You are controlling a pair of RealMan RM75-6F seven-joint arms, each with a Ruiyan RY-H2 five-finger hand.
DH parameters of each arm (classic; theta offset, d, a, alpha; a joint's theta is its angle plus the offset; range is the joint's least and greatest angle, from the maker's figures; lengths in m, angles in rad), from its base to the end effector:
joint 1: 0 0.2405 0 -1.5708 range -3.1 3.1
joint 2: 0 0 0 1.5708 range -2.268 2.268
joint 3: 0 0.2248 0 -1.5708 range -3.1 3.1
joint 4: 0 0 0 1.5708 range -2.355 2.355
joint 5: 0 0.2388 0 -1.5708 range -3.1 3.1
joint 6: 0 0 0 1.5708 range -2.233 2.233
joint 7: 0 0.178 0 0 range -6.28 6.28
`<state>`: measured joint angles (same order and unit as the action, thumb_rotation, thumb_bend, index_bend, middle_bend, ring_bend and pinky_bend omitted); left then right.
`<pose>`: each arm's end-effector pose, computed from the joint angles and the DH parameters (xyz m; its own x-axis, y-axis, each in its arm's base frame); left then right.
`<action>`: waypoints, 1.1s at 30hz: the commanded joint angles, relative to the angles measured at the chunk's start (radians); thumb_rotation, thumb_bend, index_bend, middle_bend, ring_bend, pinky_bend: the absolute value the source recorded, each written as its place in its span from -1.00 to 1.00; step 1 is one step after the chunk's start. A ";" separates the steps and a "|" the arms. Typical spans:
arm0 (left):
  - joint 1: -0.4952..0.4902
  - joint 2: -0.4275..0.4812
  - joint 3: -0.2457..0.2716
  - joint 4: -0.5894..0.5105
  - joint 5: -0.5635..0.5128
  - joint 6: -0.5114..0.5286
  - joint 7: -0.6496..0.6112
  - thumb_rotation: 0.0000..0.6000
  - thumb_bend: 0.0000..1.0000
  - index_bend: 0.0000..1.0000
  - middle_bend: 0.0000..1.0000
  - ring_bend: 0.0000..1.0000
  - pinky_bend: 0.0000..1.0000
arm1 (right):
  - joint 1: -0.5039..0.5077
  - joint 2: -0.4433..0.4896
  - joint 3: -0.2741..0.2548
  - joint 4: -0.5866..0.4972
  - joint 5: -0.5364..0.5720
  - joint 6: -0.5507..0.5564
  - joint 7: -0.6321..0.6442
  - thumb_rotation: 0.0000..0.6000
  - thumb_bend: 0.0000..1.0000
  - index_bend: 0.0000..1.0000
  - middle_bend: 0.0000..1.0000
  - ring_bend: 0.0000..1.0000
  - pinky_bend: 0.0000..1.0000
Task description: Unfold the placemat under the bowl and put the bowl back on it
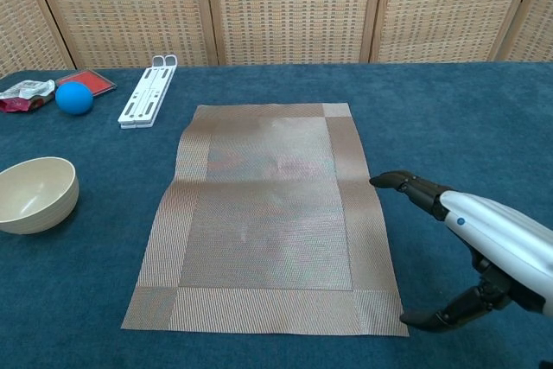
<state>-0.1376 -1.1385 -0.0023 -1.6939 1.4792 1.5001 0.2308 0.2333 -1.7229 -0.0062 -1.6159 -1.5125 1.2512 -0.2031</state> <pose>-0.2688 0.2163 0.1005 0.5137 0.0168 0.8578 0.8574 -0.0448 -0.5126 -0.1307 -0.2026 -0.0855 0.0731 -0.3164 0.9458 -0.9712 -0.2381 -0.0046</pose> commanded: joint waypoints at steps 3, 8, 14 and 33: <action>0.001 0.000 -0.003 0.001 -0.003 -0.008 0.002 1.00 -0.81 -0.91 -1.00 -1.00 -1.00 | -0.008 -0.023 -0.016 0.031 0.010 -0.004 0.015 1.00 -0.60 -1.00 -1.00 -1.00 -1.00; 0.003 -0.003 -0.009 0.005 -0.006 -0.012 0.002 1.00 -0.81 -0.91 -1.00 -1.00 -1.00 | -0.018 -0.056 -0.028 0.058 0.001 0.011 0.031 1.00 -0.60 -1.00 -1.00 -1.00 -1.00; 0.004 -0.003 -0.014 0.008 -0.009 -0.018 0.000 1.00 -0.81 -0.91 -1.00 -1.00 -1.00 | -0.029 -0.100 -0.015 0.085 0.005 0.037 0.055 1.00 -0.58 -1.00 -1.00 -1.00 -1.00; 0.004 -0.008 -0.027 0.019 -0.028 -0.041 0.000 1.00 -0.81 -0.91 -1.00 -1.00 -1.00 | -0.035 -0.142 -0.019 0.139 0.048 0.012 0.027 1.00 -0.56 -1.00 -1.00 -1.00 -1.00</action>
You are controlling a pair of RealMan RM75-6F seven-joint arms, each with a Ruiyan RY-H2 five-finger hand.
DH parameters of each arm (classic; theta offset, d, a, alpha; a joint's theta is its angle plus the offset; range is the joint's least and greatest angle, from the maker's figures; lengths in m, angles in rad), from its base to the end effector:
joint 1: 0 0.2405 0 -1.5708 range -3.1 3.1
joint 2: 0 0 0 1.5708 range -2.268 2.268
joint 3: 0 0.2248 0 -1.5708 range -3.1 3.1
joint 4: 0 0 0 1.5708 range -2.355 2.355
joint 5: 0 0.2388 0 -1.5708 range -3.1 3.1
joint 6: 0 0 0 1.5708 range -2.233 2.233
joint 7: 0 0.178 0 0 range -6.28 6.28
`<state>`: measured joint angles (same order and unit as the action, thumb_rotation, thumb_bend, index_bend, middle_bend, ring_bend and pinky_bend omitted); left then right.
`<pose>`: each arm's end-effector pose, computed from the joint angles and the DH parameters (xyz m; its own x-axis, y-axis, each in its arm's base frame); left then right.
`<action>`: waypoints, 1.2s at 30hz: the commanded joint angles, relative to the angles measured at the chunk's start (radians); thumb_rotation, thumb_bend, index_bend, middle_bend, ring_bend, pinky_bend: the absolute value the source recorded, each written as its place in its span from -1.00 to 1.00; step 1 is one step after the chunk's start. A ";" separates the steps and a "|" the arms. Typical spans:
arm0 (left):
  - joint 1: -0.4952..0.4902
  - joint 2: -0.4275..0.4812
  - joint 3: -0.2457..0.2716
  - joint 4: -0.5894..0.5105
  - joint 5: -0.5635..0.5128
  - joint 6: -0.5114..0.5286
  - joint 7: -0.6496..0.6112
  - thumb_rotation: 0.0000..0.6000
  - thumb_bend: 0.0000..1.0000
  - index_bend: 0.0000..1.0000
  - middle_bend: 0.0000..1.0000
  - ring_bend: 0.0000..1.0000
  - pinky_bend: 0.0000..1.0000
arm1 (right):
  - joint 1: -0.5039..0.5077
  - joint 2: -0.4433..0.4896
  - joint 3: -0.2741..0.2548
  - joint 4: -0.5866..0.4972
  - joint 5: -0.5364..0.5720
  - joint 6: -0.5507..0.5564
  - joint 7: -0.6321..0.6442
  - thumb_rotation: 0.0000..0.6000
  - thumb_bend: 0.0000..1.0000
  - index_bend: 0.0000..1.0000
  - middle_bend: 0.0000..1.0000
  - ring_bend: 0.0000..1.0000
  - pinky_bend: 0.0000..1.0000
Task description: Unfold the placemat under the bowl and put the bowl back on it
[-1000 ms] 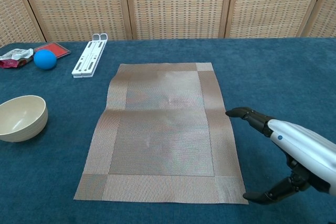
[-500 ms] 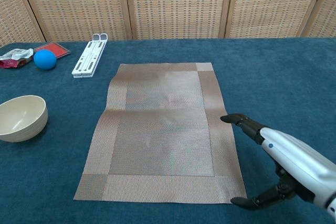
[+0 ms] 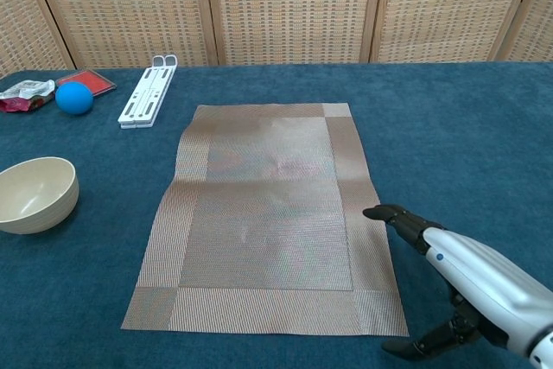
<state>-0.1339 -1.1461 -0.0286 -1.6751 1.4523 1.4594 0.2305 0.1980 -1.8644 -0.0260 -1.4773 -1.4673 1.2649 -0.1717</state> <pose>-0.2769 0.2219 0.0990 0.5189 0.0373 0.8540 0.8548 -0.0209 -0.5185 -0.1379 -0.1921 -0.1187 0.0194 -0.3395 0.9404 -0.9876 -0.1533 -0.0350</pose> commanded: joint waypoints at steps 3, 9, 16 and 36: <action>0.001 -0.001 -0.002 0.000 -0.001 0.000 0.000 1.00 -0.81 -0.91 -1.00 -1.00 -1.00 | 0.000 -0.003 0.003 0.006 0.014 -0.008 -0.018 1.00 -0.56 -1.00 -1.00 -1.00 -1.00; 0.002 -0.004 -0.005 0.000 -0.005 -0.001 0.008 1.00 -0.81 -0.91 -1.00 -1.00 -1.00 | -0.001 -0.020 0.015 0.025 0.036 -0.014 -0.036 1.00 -0.55 -1.00 -1.00 -1.00 -1.00; 0.003 -0.004 -0.011 0.003 -0.014 -0.003 0.003 1.00 -0.81 -0.91 -1.00 -1.00 -1.00 | -0.001 -0.038 0.024 0.065 0.042 -0.007 -0.055 1.00 -0.54 -1.00 -1.00 -1.00 -1.00; 0.005 -0.007 -0.019 0.010 -0.019 -0.007 -0.016 1.00 -0.81 -0.91 -1.00 -1.00 -1.00 | 0.002 -0.112 0.053 0.205 -0.049 0.102 0.137 1.00 0.08 -1.00 -1.00 -1.00 -1.00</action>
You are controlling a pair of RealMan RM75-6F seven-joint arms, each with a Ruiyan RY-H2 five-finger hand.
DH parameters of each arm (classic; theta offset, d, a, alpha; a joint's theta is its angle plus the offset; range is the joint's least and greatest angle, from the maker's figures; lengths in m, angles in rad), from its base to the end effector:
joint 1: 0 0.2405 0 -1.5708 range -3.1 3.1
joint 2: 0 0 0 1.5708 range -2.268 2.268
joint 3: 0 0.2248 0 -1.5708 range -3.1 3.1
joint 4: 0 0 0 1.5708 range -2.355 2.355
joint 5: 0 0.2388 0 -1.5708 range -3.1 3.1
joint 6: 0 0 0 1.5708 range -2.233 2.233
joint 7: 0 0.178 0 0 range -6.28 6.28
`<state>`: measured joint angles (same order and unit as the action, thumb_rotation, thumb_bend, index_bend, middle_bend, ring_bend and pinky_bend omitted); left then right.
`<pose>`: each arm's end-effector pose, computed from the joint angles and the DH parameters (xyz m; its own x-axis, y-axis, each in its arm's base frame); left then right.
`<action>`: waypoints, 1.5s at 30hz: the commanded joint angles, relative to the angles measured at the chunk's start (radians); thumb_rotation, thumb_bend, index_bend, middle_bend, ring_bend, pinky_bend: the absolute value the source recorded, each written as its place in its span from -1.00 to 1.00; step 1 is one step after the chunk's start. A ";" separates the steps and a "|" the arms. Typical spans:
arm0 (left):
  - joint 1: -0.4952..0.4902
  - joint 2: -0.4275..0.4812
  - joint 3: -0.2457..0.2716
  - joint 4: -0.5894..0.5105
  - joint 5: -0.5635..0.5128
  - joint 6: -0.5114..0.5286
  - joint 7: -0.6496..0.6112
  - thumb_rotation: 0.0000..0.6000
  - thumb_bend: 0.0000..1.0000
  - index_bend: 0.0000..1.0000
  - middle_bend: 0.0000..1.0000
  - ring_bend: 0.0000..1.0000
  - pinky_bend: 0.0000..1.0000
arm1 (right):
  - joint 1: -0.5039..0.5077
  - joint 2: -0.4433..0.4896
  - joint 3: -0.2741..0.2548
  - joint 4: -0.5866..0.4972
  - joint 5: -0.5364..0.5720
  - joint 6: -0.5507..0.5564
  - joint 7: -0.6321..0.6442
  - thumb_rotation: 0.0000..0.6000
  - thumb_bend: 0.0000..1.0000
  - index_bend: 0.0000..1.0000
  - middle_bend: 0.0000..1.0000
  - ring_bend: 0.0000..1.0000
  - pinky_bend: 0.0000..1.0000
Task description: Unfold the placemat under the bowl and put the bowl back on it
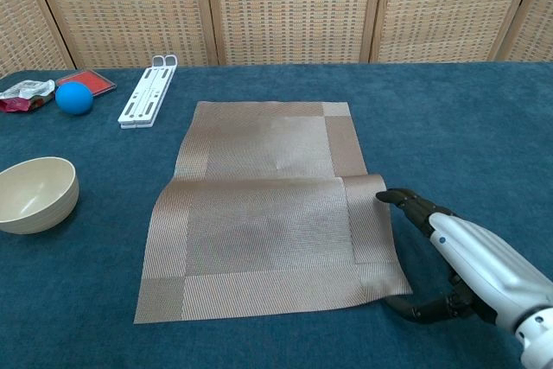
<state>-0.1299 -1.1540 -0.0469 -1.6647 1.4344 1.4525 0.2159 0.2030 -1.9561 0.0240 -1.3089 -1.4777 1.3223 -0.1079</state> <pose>-0.2805 0.2254 0.1005 0.5048 0.0319 0.8626 0.8630 0.0015 -0.5051 -0.1512 -0.2130 -0.1225 0.0105 -0.2343 0.9721 -0.9916 -0.1279 -0.0201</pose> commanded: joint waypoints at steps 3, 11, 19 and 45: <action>0.000 0.002 0.000 0.000 0.001 -0.001 -0.004 1.00 -0.81 -0.91 -1.00 -1.00 -1.00 | -0.002 -0.032 0.000 0.071 -0.064 0.069 0.117 1.00 0.11 -1.00 -1.00 -1.00 -1.00; 0.000 0.001 -0.001 -0.001 -0.001 -0.006 -0.005 1.00 -0.81 -0.91 -1.00 -1.00 -1.00 | -0.006 -0.053 -0.004 0.113 -0.091 0.107 0.206 1.00 0.08 -0.67 -1.00 -1.00 -1.00; -0.002 -0.002 -0.001 0.000 -0.006 -0.013 -0.003 1.00 -0.81 -0.91 -1.00 -1.00 -1.00 | -0.006 -0.074 -0.002 0.162 -0.114 0.143 0.251 1.00 0.01 0.04 -0.77 -1.00 -0.93; -0.002 0.005 -0.001 -0.007 -0.007 -0.020 -0.008 1.00 -0.81 -0.91 -1.00 -1.00 -1.00 | -0.006 -0.052 0.001 0.128 -0.107 0.145 0.252 1.00 0.17 0.32 -0.61 -1.00 -0.91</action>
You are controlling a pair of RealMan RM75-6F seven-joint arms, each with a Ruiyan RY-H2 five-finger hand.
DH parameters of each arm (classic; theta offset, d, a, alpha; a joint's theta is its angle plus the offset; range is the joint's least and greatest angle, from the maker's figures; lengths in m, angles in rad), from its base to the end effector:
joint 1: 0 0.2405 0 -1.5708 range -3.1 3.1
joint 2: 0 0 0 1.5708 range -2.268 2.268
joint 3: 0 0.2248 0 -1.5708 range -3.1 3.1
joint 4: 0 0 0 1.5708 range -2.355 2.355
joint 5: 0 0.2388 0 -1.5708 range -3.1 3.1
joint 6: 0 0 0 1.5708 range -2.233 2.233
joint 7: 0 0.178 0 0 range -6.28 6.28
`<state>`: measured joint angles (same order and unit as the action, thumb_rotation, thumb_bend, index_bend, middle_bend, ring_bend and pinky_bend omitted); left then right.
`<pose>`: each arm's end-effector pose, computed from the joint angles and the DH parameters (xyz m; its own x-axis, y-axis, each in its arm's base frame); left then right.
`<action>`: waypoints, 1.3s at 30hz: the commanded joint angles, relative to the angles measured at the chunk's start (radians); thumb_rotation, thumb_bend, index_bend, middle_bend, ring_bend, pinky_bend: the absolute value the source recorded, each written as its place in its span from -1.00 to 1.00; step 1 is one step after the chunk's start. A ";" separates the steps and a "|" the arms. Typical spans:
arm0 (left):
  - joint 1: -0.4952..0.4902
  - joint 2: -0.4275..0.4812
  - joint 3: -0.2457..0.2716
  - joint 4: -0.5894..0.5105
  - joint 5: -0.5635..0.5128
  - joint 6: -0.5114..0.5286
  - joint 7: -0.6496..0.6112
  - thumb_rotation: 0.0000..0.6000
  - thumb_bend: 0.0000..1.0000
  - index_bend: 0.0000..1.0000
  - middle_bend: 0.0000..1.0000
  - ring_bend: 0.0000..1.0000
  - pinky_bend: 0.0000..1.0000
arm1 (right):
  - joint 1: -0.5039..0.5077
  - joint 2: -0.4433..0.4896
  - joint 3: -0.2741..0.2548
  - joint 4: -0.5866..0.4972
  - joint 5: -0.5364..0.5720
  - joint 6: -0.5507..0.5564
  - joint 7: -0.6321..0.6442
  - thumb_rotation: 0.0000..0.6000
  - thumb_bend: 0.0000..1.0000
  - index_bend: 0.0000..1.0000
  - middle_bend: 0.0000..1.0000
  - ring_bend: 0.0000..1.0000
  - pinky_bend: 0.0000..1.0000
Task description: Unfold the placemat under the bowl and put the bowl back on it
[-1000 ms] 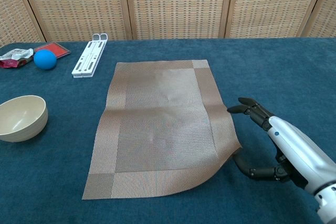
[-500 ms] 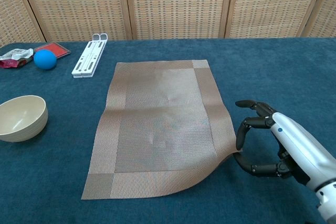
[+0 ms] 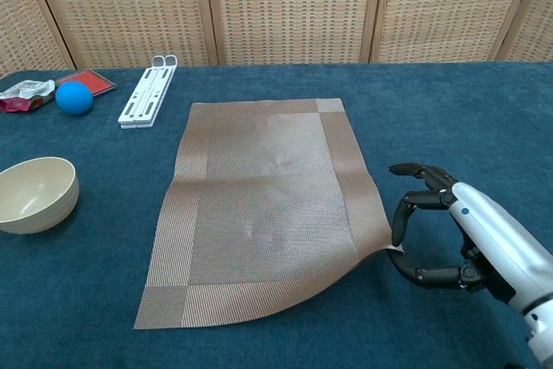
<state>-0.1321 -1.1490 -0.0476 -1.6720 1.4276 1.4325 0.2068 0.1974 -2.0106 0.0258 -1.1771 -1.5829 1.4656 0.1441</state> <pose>-0.2811 0.2259 0.0984 0.4938 0.0513 0.8680 0.8691 0.0020 -0.4946 -0.1517 -0.2171 -0.1081 -0.1691 -0.1162 0.9787 -0.9648 -0.1833 -0.1884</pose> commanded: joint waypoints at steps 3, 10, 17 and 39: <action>-0.001 -0.001 0.000 0.000 0.000 -0.001 0.005 1.00 -0.81 -0.91 -1.00 -1.00 -1.00 | -0.002 0.011 -0.004 -0.013 -0.007 0.009 -0.001 1.00 0.18 0.33 -0.61 -1.00 -0.91; 0.000 -0.001 -0.001 -0.001 0.000 0.002 0.007 1.00 -0.81 -0.91 -1.00 -1.00 -1.00 | -0.003 0.056 0.000 -0.054 -0.029 0.040 -0.025 1.00 0.18 0.34 -0.61 -1.00 -0.91; 0.001 0.000 -0.001 -0.005 0.004 0.005 0.009 1.00 -0.81 -0.91 -1.00 -1.00 -1.00 | -0.002 0.132 0.032 -0.122 -0.029 0.068 -0.040 1.00 0.18 0.35 -0.61 -1.00 -0.91; 0.002 -0.005 0.001 -0.011 0.005 0.007 0.032 1.00 -0.81 -0.91 -1.00 -1.00 -1.00 | 0.050 0.360 0.220 0.038 0.201 -0.096 0.038 1.00 0.18 0.35 -0.61 -1.00 -0.91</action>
<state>-0.1302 -1.1534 -0.0463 -1.6826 1.4329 1.4399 0.2384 0.2342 -1.6663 0.2257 -1.1561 -1.4085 1.3969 0.1697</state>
